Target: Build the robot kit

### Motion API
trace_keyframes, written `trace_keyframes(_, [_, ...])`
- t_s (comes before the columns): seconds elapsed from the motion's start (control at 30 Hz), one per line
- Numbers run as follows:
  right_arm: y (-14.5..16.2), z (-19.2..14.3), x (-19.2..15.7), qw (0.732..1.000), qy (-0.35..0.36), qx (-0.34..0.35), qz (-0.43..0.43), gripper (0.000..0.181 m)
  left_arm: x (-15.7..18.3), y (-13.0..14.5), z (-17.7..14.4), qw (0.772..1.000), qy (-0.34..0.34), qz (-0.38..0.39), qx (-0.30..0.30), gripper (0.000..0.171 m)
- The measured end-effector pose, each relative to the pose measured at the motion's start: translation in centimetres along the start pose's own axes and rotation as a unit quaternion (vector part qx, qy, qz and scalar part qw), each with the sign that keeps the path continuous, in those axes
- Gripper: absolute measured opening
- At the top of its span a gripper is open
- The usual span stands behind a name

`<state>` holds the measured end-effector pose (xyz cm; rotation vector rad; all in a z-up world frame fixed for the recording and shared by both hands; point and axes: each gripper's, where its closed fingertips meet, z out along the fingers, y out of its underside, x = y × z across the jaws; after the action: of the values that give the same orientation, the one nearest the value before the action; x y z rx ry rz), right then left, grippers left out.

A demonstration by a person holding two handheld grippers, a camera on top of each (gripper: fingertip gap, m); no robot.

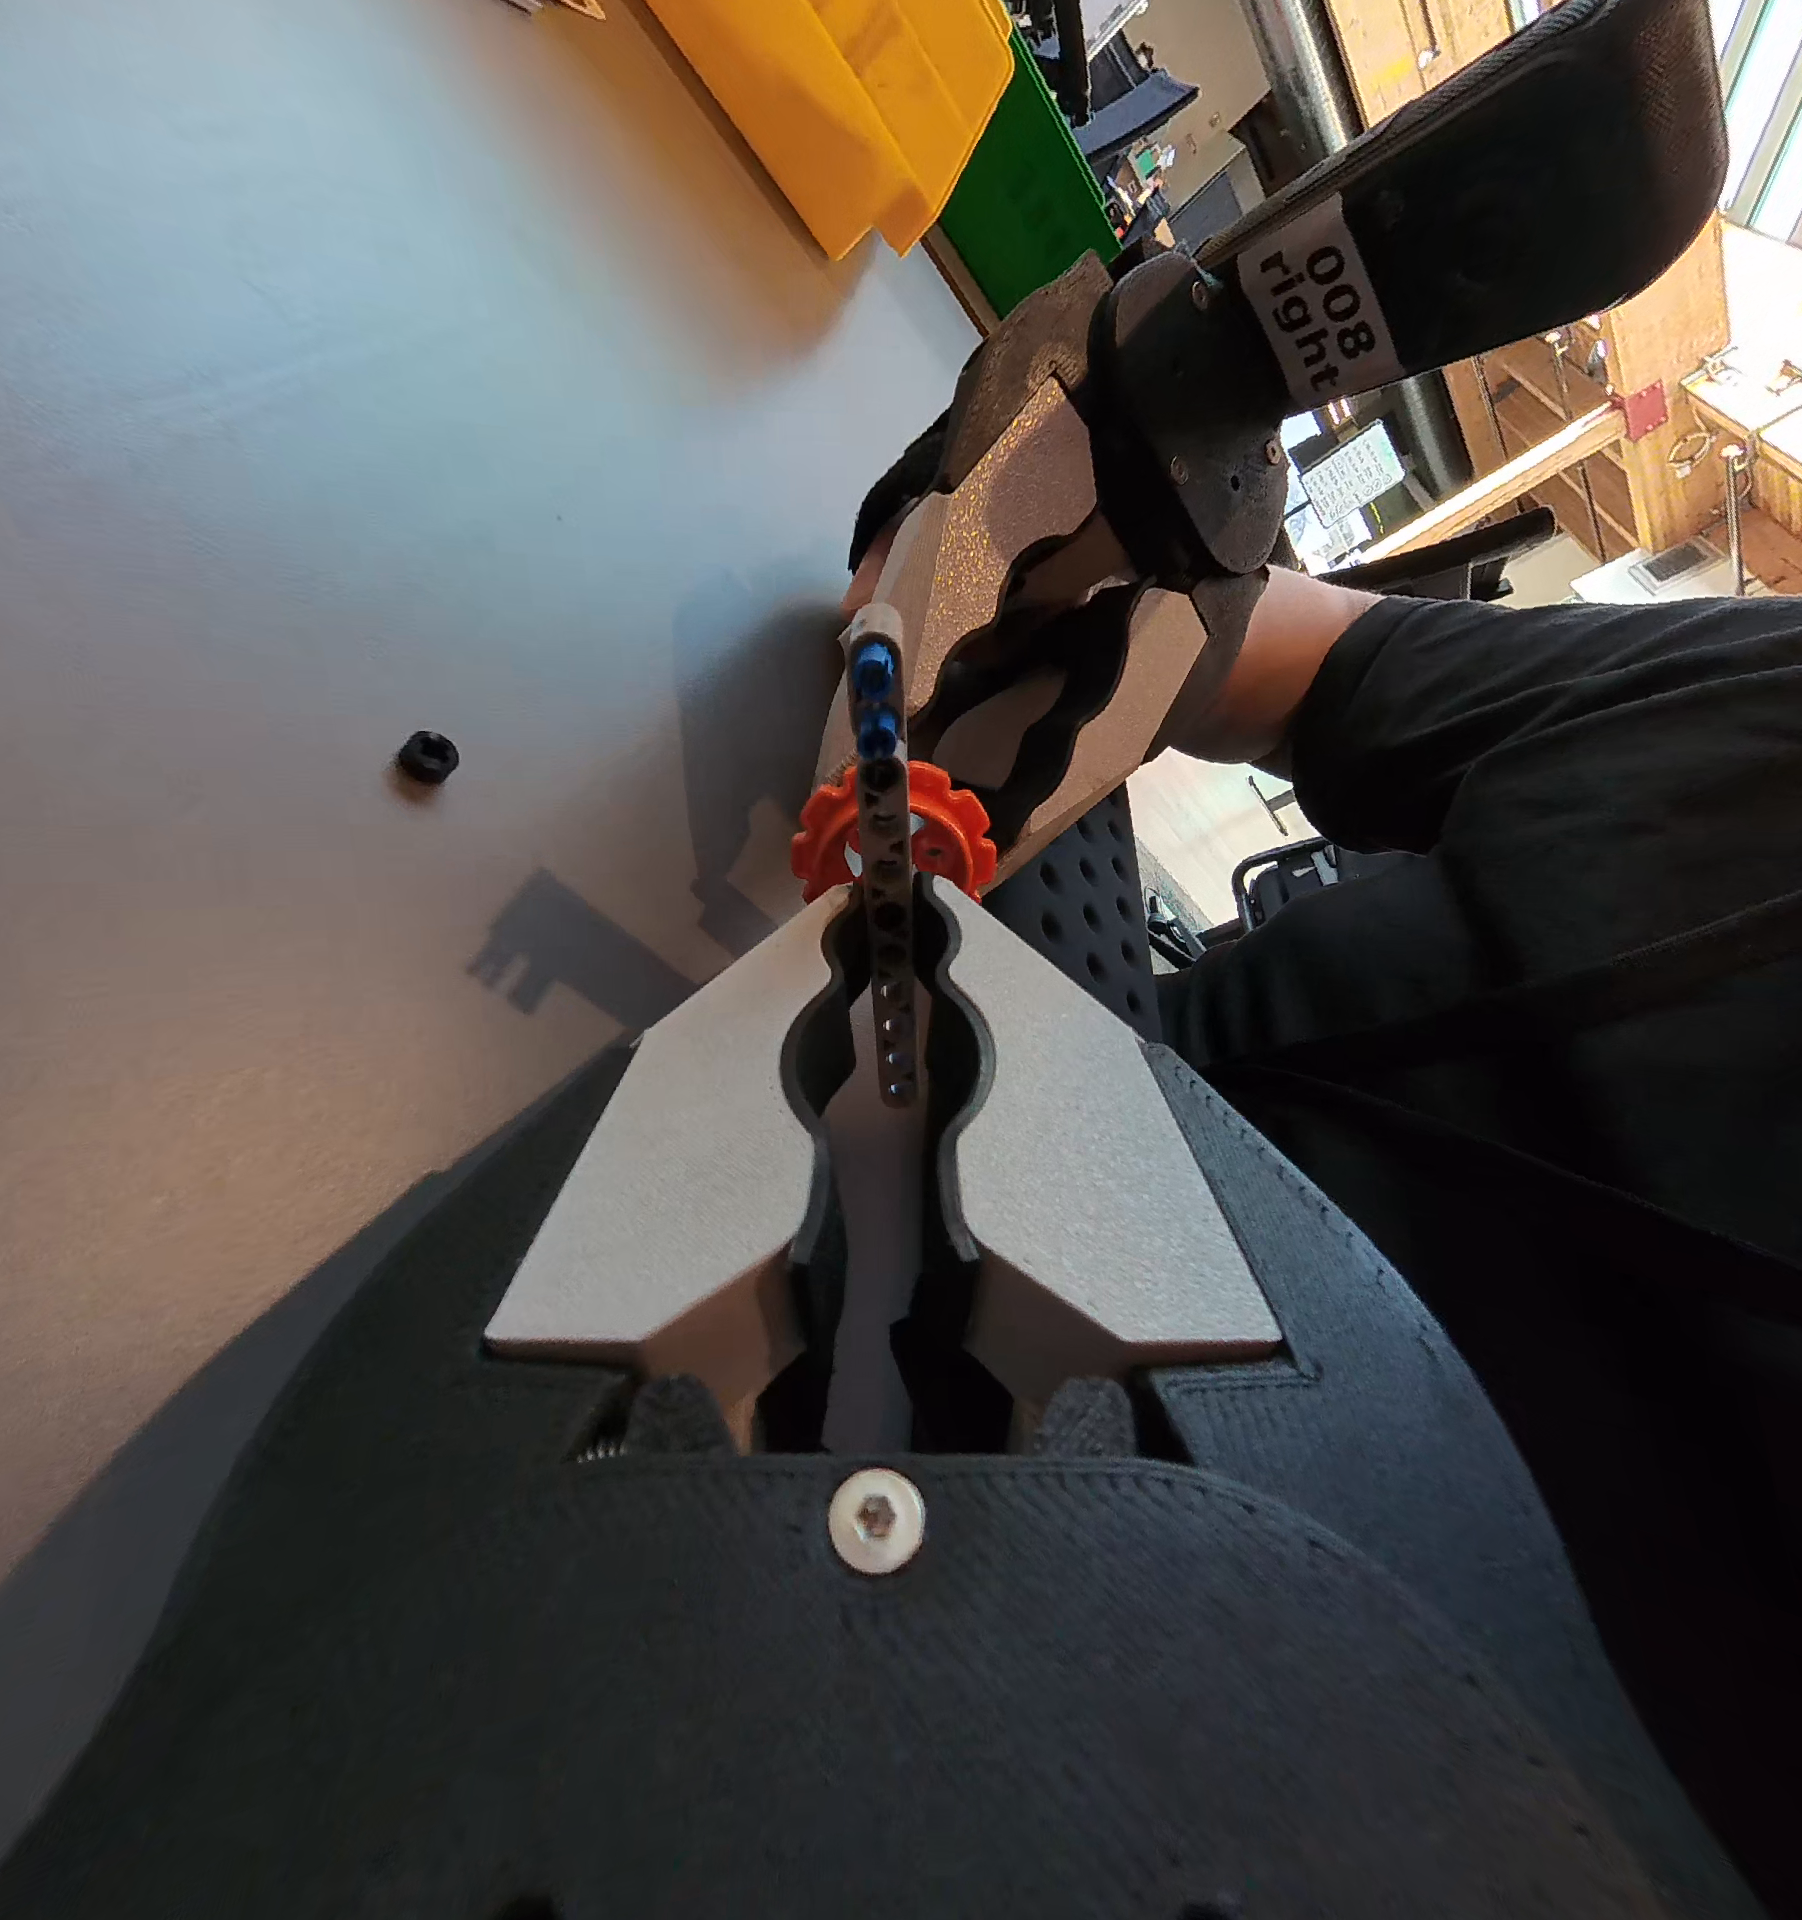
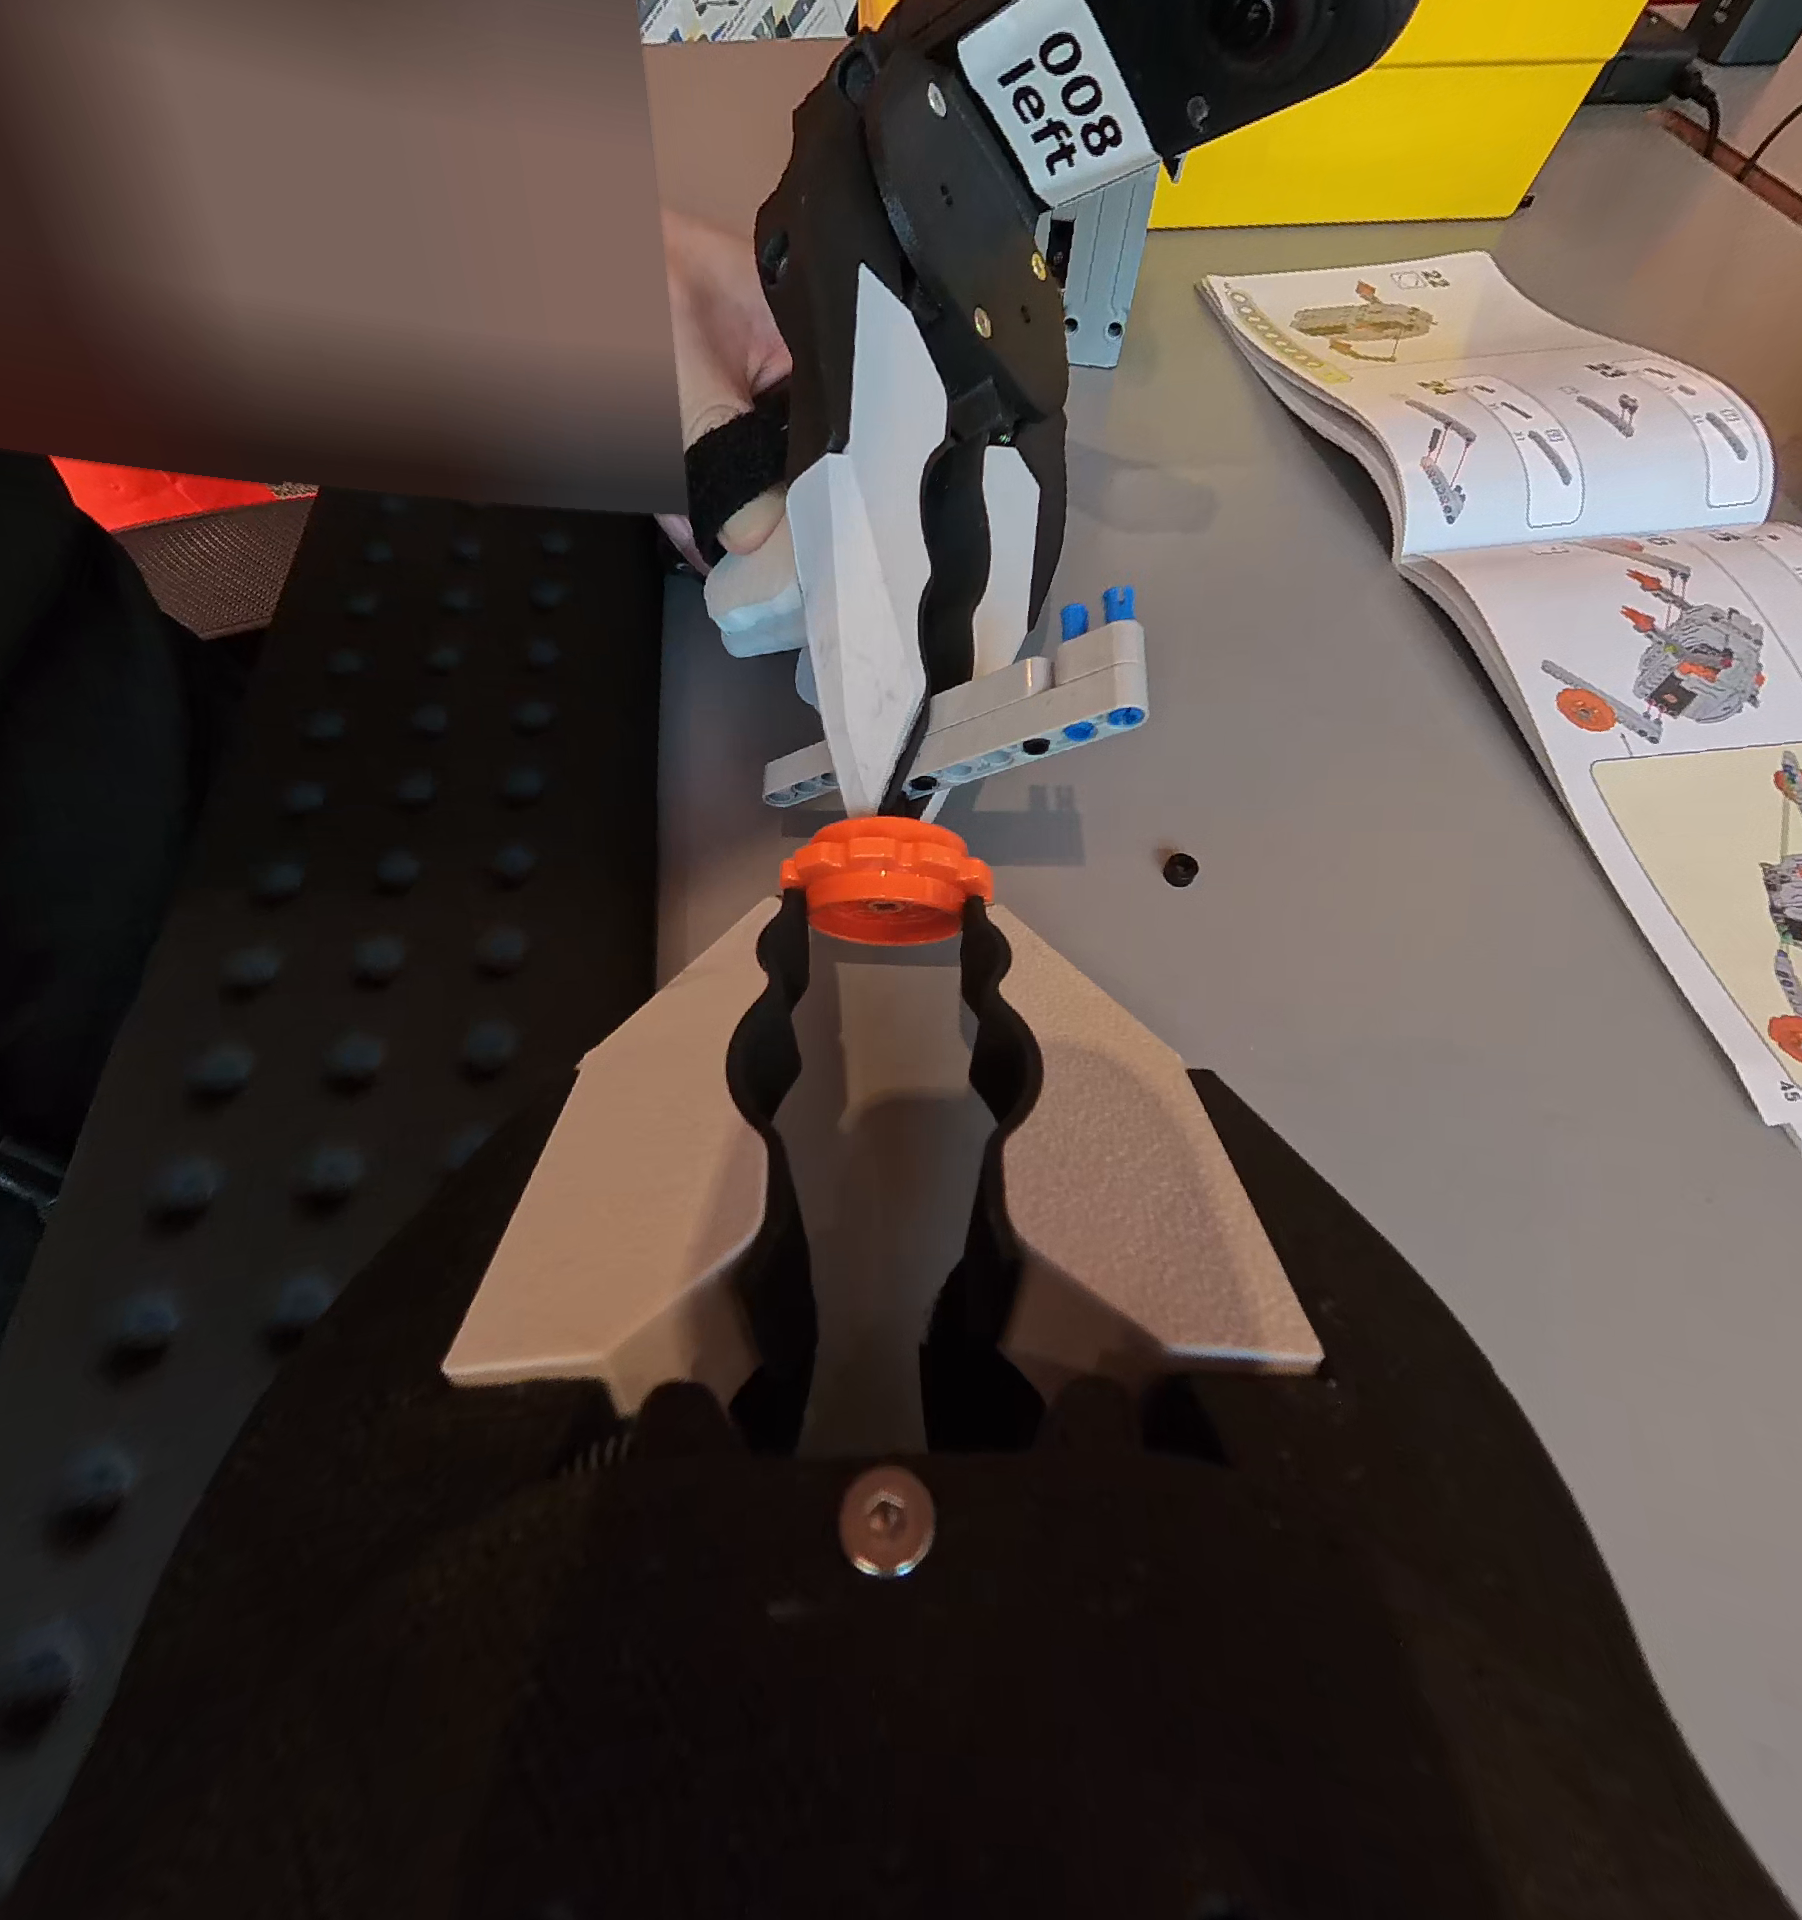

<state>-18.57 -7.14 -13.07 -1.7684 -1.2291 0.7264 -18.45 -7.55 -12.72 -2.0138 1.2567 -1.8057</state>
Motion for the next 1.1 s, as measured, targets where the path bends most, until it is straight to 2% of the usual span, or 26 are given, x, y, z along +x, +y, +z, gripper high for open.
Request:
trace_keyframes(0.23, [0.0,0.1,0.2,1.000,0.005,0.000,-0.001,0.027,-0.1,-0.2,0.0,1.000,-0.005,0.000,0.007,0.006])
trace_keyframes(0.37, [-1.5,-0.3,0.9,0.998,0.004,0.055,0.038,0.028,0.5,-1.9,-0.6,0.998,0.020,0.001,0.061,0.005])
trace_keyframes(0.47, [-1.2,-0.2,0.8,0.999,0.015,0.042,0.019,0.029,0.8,-2.0,-1.0,0.997,0.040,-0.019,0.061,0.013])
trace_keyframes(0.57, [-0.9,-0.3,0.8,0.999,0.009,0.039,0.031,0.029,0.4,-2.5,-1.9,0.996,0.033,-0.018,0.084,0.010])
trace_keyframes(0.87, [-0.6,-0.5,1.1,0.999,0.011,0.034,0.034,0.029,-0.2,-1.6,-1.5,0.997,0.026,-0.041,0.059,0.006])
trace_keyframes(1.1, [-1.0,-0.6,1.4,0.998,0.017,0.042,0.040,0.028,-0.3,-1.9,-1.6,0.995,0.037,-0.059,0.077,0.006])
